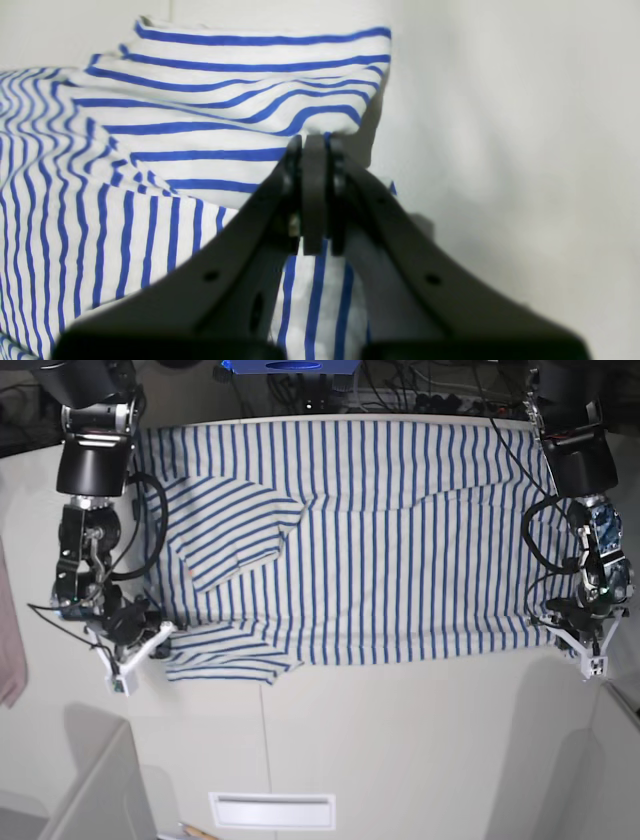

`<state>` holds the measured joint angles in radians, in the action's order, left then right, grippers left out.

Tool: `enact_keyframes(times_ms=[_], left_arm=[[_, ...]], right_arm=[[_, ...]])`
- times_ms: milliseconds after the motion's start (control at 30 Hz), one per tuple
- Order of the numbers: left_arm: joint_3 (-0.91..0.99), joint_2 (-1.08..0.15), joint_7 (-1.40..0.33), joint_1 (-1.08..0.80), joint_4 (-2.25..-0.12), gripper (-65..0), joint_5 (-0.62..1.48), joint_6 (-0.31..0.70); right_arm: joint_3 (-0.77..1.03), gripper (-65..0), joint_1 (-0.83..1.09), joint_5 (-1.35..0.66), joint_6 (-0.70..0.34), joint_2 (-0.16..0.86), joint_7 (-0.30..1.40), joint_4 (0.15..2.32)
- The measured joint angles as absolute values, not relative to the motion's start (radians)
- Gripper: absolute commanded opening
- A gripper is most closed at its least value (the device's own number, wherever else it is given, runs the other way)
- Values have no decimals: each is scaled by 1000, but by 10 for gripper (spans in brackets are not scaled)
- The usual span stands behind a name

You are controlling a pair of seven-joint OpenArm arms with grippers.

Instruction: Fold the T-shirt properly

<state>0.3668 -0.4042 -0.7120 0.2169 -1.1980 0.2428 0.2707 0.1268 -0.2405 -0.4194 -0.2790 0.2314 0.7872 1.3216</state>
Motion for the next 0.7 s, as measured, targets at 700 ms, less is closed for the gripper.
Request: enact_keyframes(times_ms=[700], left_arm=[[477, -391, -838, 99, -1393, -650, 237, 340]], right_arm=[[234, -650, -123, -417, -280, 226, 892, 1487]])
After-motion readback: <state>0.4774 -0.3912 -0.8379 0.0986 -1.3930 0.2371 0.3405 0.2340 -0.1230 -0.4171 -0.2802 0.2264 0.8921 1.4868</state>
